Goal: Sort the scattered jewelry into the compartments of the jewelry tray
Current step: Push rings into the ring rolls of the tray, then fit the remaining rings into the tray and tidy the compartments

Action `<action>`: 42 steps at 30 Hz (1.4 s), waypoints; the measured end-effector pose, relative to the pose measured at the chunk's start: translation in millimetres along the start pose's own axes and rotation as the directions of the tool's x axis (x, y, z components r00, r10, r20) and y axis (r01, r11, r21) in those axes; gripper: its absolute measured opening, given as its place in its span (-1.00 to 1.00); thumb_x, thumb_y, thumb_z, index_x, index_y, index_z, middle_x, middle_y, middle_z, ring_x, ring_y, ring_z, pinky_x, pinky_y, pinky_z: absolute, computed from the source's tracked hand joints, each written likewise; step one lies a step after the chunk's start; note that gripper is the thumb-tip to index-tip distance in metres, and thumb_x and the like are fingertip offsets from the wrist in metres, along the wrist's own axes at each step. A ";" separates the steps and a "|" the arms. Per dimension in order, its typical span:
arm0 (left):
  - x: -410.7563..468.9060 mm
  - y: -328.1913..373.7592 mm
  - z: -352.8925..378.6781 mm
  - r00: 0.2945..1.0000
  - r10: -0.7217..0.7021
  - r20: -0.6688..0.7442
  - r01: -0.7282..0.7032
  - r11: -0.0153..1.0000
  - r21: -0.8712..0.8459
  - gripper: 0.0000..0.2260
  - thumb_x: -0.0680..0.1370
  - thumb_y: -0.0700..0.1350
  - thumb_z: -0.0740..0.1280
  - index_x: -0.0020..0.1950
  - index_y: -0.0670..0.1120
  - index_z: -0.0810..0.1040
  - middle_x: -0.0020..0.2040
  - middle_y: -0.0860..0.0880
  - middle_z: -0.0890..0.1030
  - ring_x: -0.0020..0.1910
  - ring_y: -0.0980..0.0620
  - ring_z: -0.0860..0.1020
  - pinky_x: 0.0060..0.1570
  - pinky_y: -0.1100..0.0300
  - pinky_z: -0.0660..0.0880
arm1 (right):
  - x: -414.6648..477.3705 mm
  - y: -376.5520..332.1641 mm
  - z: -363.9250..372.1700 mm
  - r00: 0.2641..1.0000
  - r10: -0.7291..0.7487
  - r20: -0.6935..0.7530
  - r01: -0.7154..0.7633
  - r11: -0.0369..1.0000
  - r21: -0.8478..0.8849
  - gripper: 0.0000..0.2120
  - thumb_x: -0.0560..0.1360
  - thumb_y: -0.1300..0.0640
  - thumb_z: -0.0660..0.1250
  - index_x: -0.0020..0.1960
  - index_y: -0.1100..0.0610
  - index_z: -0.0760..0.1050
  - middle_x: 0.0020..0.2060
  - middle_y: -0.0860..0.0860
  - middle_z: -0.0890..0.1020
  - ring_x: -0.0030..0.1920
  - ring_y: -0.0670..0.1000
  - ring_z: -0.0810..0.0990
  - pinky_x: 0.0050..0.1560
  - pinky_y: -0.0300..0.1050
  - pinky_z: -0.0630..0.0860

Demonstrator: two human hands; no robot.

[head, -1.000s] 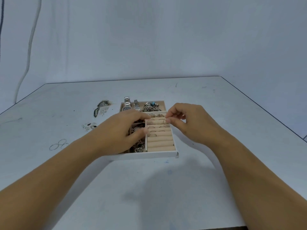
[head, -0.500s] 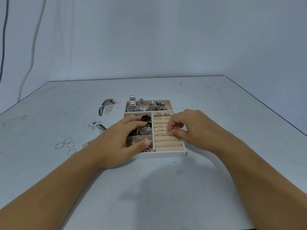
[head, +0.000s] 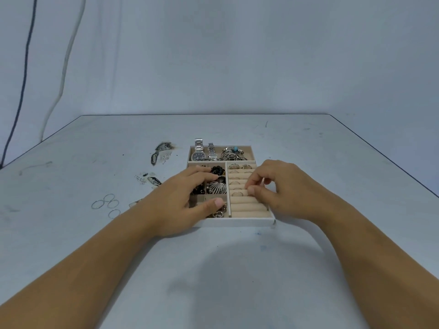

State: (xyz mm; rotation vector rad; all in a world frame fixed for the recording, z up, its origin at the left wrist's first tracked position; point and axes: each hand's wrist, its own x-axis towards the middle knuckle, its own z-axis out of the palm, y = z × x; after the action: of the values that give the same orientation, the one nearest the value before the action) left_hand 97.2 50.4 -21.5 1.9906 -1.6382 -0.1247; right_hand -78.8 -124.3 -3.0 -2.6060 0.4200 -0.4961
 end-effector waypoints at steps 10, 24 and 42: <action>-30.0 -24.2 -74.7 0.957 -0.285 -0.061 0.290 0.950 0.116 -0.77 0.50 0.16 0.27 0.15 0.25 0.50 0.14 0.31 0.46 -0.03 0.22 0.48 -0.12 0.38 0.34 | -1.9 -7.3 22.4 0.985 -0.142 0.098 0.145 0.989 -0.026 -0.37 0.36 -0.41 0.23 0.35 -0.15 0.37 0.33 -0.17 0.37 0.36 -0.18 0.27 0.39 -0.12 0.27; -50.8 -61.8 -62.6 0.947 -0.304 -0.103 0.318 0.933 0.168 -0.81 0.44 0.17 0.37 0.01 0.17 0.59 0.00 0.19 0.53 0.06 0.15 0.46 -0.03 0.32 0.33 | -2.2 -5.2 26.6 0.987 -0.142 0.080 0.143 0.990 -0.010 -0.38 0.35 -0.45 0.20 0.31 -0.19 0.41 0.27 -0.28 0.39 0.33 -0.26 0.27 0.37 -0.13 0.29; -26.6 -56.6 -64.7 0.923 -0.384 0.028 0.382 0.923 0.054 -0.85 0.39 0.00 0.50 -0.22 0.08 0.53 -0.25 0.10 0.60 -0.24 0.11 0.55 -0.28 0.34 0.41 | -0.1 -19.9 21.7 0.989 -0.134 0.062 0.134 0.991 0.011 -0.45 0.34 -0.38 0.28 0.23 -0.14 0.48 0.17 -0.24 0.45 0.27 -0.26 0.35 0.27 -0.19 0.40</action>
State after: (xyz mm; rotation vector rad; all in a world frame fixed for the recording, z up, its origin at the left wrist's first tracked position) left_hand 166.5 103.8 -0.5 2.3388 -1.2621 -0.2722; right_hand -65.9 -99.2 -11.5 -2.6469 0.2228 -0.4574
